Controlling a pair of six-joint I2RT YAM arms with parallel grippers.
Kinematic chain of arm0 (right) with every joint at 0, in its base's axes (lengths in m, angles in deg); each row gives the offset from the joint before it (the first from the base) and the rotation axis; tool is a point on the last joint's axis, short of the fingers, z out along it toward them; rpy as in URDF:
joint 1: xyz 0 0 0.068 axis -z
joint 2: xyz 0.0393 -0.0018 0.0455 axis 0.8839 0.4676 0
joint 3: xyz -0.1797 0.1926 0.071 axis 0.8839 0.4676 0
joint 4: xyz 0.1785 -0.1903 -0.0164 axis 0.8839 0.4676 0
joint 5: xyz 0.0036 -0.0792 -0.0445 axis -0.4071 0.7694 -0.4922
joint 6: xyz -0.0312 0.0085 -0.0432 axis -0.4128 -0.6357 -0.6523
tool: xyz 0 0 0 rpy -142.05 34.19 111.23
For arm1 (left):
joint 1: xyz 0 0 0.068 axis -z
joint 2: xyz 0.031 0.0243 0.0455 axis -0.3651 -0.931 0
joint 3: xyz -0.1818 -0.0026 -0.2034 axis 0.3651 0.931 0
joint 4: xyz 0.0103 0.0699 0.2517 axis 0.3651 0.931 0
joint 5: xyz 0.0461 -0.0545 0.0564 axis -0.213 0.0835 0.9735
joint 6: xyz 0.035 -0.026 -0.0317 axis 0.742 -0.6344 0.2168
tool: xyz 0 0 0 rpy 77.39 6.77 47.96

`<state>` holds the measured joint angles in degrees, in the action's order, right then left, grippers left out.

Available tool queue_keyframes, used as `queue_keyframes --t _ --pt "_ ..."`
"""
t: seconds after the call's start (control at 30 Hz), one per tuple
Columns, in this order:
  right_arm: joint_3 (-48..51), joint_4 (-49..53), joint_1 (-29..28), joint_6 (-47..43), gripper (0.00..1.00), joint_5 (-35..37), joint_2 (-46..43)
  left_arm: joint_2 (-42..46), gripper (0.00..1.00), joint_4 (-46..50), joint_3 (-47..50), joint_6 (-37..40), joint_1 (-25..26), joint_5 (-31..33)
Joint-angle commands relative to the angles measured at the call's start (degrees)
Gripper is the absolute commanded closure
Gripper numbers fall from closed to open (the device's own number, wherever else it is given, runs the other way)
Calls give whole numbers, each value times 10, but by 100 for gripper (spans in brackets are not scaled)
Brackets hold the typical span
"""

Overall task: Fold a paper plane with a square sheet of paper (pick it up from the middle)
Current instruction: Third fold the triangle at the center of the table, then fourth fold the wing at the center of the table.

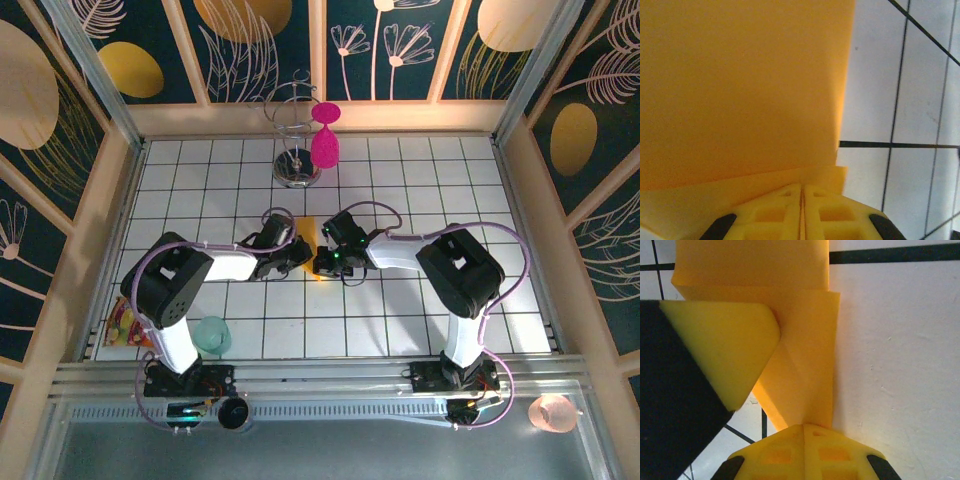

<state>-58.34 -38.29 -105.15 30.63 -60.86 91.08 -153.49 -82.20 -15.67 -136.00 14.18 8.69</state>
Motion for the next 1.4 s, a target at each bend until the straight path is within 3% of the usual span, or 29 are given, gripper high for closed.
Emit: queue_keyframes --t 0.0,0.37,0.6,0.8,0.93,1.07,1.37 --pt "47 112 5 5 100 112 49 -4 91 10 14 7 -17 31" --pt "67 113 3 30 100 140 50 19 90 -16 64 76 -105 49" --pt "56 112 5 24 100 138 39 38 90 27 44 111 -138 49" --pt "24 56 13 -1 99 92 -12 77 86 71 16 117 -140 29" --pt "13 -27 24 -6 88 34 -68 90 81 57 13 92 -135 -41" --pt "32 -109 43 10 78 -9 -101 91 74 51 8 70 -112 -72" --pt "14 -144 62 22 77 -39 -48 75 64 -8 31 -21 -82 -105"
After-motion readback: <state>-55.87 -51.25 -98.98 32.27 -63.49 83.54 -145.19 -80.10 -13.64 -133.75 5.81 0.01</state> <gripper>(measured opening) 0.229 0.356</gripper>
